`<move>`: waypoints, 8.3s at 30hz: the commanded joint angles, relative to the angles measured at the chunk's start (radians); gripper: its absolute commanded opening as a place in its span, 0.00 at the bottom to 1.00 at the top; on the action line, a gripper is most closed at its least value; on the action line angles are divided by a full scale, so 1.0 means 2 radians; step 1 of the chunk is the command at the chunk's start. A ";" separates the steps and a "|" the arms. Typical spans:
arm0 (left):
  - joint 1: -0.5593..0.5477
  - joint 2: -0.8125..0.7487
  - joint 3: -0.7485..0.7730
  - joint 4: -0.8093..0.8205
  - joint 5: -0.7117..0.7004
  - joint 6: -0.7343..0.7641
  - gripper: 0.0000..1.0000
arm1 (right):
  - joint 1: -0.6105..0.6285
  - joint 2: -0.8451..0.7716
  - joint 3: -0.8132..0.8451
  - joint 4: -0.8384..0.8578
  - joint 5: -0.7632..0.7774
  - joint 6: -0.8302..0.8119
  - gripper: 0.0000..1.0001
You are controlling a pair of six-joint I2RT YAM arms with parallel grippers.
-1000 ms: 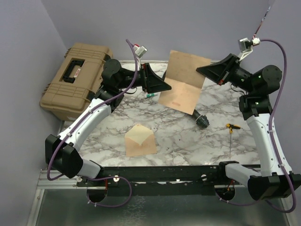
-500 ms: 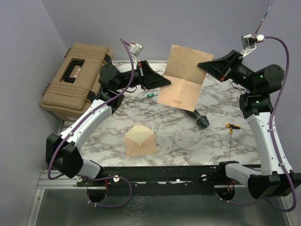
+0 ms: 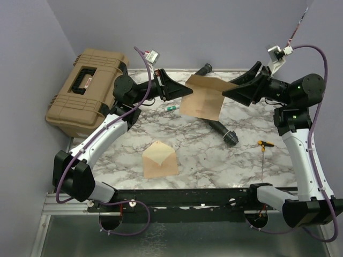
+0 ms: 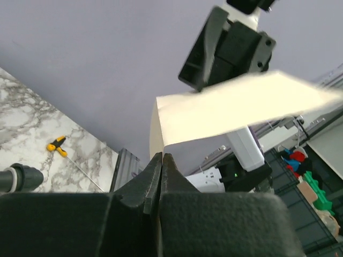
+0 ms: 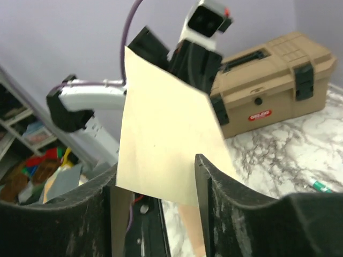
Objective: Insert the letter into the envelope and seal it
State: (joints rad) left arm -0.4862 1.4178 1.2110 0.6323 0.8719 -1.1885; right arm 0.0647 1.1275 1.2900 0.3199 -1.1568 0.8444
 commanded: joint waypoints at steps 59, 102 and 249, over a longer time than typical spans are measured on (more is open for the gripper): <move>0.009 -0.040 0.031 -0.015 0.149 0.072 0.17 | 0.109 0.038 0.008 -0.123 -0.162 -0.170 0.00; -0.038 -0.047 0.117 -0.397 0.036 0.473 0.89 | 0.109 0.057 0.039 -0.255 -0.081 -0.215 0.00; -0.068 0.095 -0.054 -0.501 -0.426 0.300 0.78 | 0.151 0.109 -0.238 -0.207 0.414 -0.157 0.00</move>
State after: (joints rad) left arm -0.6220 1.7065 1.1423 -0.3687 0.0181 -0.6159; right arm 0.3458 1.3090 0.8326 -0.1738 -0.4530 0.6109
